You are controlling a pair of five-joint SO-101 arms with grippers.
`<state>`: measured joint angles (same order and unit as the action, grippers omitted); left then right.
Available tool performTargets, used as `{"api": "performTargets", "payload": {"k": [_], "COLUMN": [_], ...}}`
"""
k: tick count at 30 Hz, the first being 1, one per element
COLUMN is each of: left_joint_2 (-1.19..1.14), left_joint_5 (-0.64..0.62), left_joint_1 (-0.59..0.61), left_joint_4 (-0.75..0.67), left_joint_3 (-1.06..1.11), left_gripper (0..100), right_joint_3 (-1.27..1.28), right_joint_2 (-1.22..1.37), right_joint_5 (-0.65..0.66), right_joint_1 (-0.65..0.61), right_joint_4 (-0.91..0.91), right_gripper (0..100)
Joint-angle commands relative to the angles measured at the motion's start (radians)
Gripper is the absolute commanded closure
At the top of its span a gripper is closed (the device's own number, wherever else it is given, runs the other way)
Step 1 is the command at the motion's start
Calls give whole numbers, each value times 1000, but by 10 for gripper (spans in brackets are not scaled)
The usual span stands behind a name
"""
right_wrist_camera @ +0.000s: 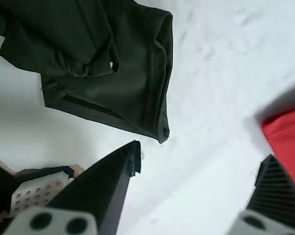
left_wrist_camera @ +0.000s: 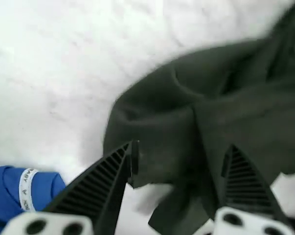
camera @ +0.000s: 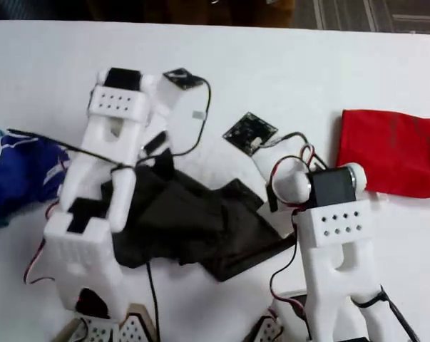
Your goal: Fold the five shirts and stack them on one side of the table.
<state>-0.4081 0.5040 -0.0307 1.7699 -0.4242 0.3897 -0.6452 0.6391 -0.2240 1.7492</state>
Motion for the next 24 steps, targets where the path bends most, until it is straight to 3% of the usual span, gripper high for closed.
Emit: {"api": "performTargets", "payload": {"k": [1, 8, 24], "left_joint_2": [-68, -189, -224], "left_joint_5": [-114, -218, -221], "left_joint_1": [-41, -121, -140], "left_joint_4": [15, 17, 17], "left_joint_3": [-116, -171, -12], "left_gripper": [705, 705, 706], "right_joint_3": [-11, -6, -6], "right_joint_2": [-24, -24, -24], "right_joint_5": [5, 5, 0], "right_joint_1": [21, 30, 30], "right_joint_4": [21, 21, 19], "right_gripper": [632, 632, 632]}}
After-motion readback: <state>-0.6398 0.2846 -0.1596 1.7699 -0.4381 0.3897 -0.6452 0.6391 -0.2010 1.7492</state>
